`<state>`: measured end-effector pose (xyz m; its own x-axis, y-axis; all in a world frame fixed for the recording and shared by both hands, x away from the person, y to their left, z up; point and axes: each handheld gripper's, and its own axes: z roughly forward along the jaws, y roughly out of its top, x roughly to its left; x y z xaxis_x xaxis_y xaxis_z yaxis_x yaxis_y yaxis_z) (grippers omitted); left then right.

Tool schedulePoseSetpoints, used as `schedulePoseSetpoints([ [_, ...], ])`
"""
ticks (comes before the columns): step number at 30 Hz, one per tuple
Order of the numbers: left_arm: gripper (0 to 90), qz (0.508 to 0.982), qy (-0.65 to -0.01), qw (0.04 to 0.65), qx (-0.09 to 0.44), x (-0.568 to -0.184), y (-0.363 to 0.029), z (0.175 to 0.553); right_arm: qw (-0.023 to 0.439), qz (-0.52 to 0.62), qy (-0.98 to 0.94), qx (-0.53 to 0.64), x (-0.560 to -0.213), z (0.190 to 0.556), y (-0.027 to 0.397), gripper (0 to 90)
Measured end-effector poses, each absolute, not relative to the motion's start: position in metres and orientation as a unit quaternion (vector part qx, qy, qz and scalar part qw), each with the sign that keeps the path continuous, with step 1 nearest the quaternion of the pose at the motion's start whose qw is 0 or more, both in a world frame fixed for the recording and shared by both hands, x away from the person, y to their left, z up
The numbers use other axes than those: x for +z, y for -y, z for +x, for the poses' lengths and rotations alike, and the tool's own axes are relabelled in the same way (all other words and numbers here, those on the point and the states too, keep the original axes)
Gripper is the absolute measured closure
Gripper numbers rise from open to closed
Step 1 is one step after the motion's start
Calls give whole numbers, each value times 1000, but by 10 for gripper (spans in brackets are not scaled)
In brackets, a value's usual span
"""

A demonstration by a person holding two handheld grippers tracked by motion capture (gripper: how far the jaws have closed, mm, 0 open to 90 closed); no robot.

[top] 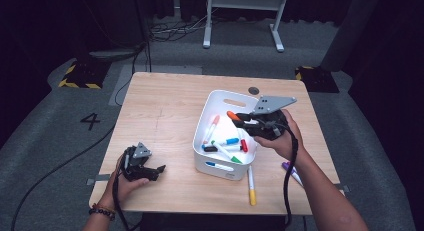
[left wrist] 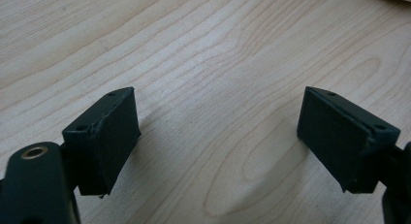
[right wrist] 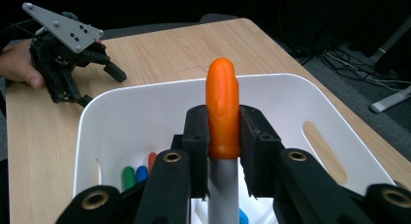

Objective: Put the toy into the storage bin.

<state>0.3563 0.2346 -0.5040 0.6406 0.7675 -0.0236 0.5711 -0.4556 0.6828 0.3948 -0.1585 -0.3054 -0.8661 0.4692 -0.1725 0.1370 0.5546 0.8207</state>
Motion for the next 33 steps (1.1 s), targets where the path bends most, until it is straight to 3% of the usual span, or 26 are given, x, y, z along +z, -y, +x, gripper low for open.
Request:
schedulePoseSetpoints([
  [10, 154, 841, -396, 337, 146, -504, -235, 356, 153, 163, -893, 391, -323, 407, 123, 747],
  [19, 154, 841, -396, 337, 146, -504, -235, 356, 89, 147, -928, 329, -346, 416, 103, 747],
  [33, 154, 843, -395, 336, 147, -504, -235, 356, 59, 123, -964, 227, -369, 411, 77, 746],
])
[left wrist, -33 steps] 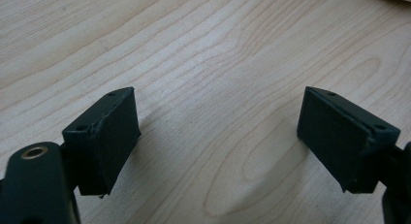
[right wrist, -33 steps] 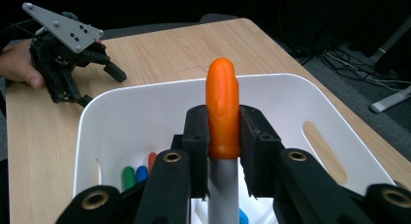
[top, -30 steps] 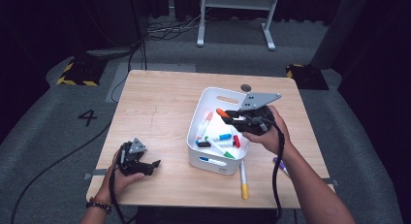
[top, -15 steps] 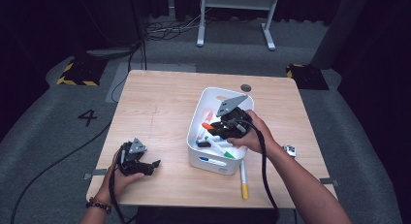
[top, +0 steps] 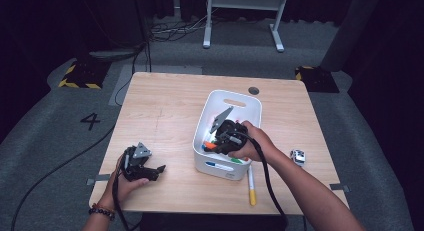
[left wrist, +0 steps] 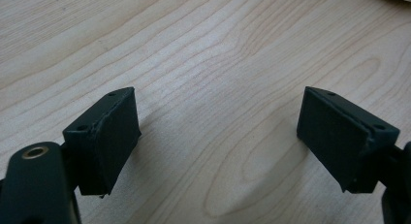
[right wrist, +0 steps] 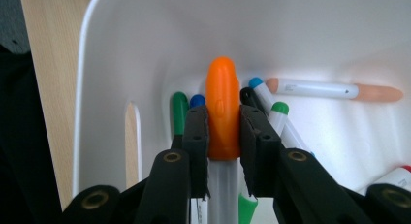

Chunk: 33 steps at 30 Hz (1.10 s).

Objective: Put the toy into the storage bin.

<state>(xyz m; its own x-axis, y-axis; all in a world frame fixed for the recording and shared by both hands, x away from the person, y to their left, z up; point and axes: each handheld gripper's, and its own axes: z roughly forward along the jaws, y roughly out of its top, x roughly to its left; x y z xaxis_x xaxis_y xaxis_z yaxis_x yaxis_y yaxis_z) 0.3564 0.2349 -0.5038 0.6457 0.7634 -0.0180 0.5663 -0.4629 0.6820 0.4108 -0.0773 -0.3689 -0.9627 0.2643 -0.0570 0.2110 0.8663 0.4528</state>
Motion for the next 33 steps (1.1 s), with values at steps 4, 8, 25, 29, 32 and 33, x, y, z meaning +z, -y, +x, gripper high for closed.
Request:
schedulePoseSetpoints([
  [4, 155, 843, -394, 336, 147, -504, -235, 356, 59, 117, -967, 217, -370, 411, 76, 743],
  [8, 154, 843, -394, 336, 147, -504, -235, 356, 58, 141, -963, 222, -367, 408, 79, 698],
  [25, 154, 843, -394, 336, 146, -504, -235, 356, 147, 165, -894, 391, -322, 377, 180, 610],
  [29, 154, 841, -396, 337, 147, -504, -235, 356, 164, 187, -879, 407, -326, 365, 216, 611],
  [32, 154, 841, -396, 337, 147, -504, -235, 356, 186, 208, -871, 403, -336, 355, 241, 606],
  [33, 154, 841, -396, 337, 146, -504, -235, 356, 188, 217, -867, 407, -341, 352, 249, 603],
])
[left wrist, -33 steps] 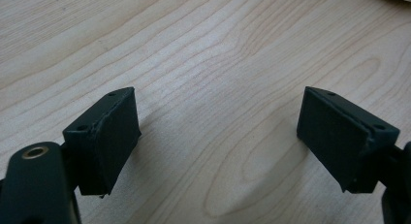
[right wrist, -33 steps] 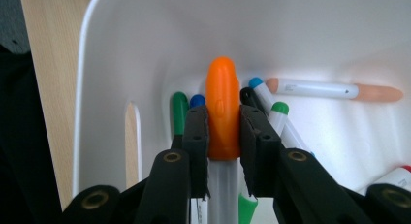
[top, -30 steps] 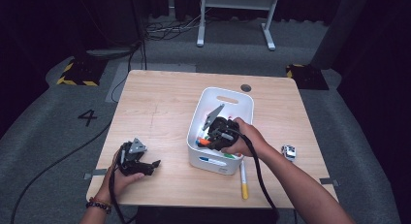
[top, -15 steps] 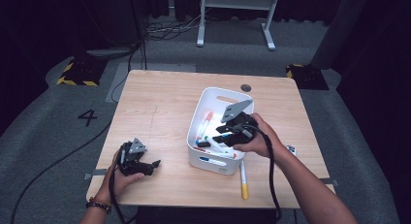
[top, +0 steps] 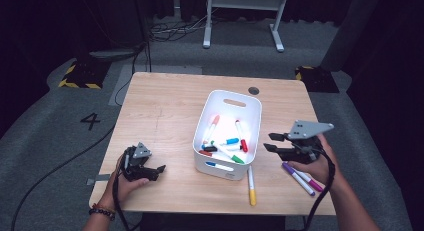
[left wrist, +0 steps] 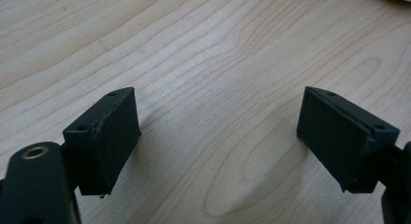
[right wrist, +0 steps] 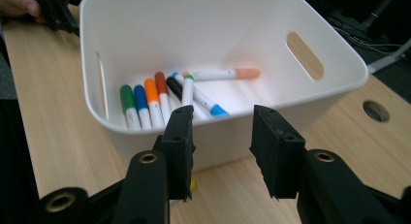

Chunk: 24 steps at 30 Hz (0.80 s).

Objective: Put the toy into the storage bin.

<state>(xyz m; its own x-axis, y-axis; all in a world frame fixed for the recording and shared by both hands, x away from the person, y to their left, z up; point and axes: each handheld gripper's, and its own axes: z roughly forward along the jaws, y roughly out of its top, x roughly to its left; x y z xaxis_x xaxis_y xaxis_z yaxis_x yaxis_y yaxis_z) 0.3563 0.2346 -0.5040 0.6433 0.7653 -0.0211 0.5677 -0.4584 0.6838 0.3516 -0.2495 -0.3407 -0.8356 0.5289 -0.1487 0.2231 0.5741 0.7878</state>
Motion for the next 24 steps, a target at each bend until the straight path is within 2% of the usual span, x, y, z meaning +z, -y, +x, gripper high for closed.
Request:
schedulePoseSetpoints([
  [7, 154, 842, -395, 337, 147, -504, -235, 356, 190, 284, -852, 396, -391, 336, 302, 590],
  [13, 154, 843, -394, 336, 147, -504, -235, 356, 188, 327, -854, 358, -433, 331, 329, 569],
  [19, 154, 841, -396, 337, 146, -504, -235, 356, 170, 341, -854, 354, -462, 329, 336, 540],
  [24, 154, 841, -396, 337, 146, -504, -235, 356, 175, 340, -865, 326, -479, 332, 332, 531],
])
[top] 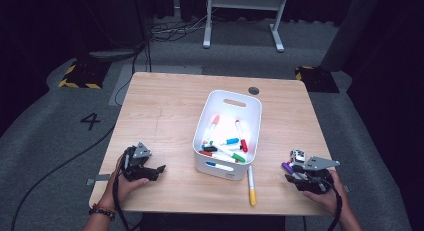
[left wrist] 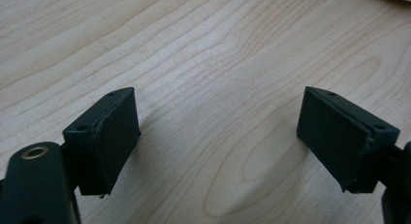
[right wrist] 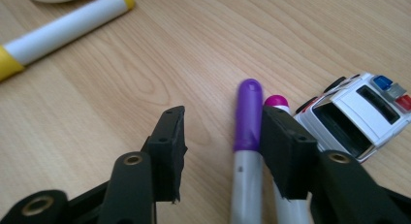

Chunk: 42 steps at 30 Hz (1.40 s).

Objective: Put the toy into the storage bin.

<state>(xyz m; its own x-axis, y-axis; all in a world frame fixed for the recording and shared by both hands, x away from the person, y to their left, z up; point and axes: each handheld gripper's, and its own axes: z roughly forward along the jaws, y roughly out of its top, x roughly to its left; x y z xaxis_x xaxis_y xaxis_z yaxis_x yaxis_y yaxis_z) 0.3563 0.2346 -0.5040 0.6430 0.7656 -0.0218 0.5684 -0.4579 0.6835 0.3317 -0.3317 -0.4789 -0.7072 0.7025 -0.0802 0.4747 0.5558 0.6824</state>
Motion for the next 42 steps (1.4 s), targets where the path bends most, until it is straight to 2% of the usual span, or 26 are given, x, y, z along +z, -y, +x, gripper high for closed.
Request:
schedulePoseSetpoints([
  [8, 153, 843, -395, 336, 147, -504, -235, 356, 162, 339, -871, 315, -488, 336, 323, 560],
  [13, 154, 841, -396, 337, 147, -504, -235, 356, 139, 346, -865, 336, -490, 339, 320, 698],
  [16, 154, 841, -396, 337, 146, -504, -235, 356, 142, 346, -865, 335, -490, 338, 318, 742],
  [20, 154, 843, -394, 336, 147, -504, -235, 356, 141, 344, -865, 338, -490, 337, 314, 747],
  [27, 154, 841, -396, 337, 146, -504, -235, 356, 110, 337, -855, 378, -484, 337, 319, 750],
  [42, 154, 841, -396, 337, 146, -504, -235, 356, 166, 297, -818, 464, -419, 339, 318, 750],
])
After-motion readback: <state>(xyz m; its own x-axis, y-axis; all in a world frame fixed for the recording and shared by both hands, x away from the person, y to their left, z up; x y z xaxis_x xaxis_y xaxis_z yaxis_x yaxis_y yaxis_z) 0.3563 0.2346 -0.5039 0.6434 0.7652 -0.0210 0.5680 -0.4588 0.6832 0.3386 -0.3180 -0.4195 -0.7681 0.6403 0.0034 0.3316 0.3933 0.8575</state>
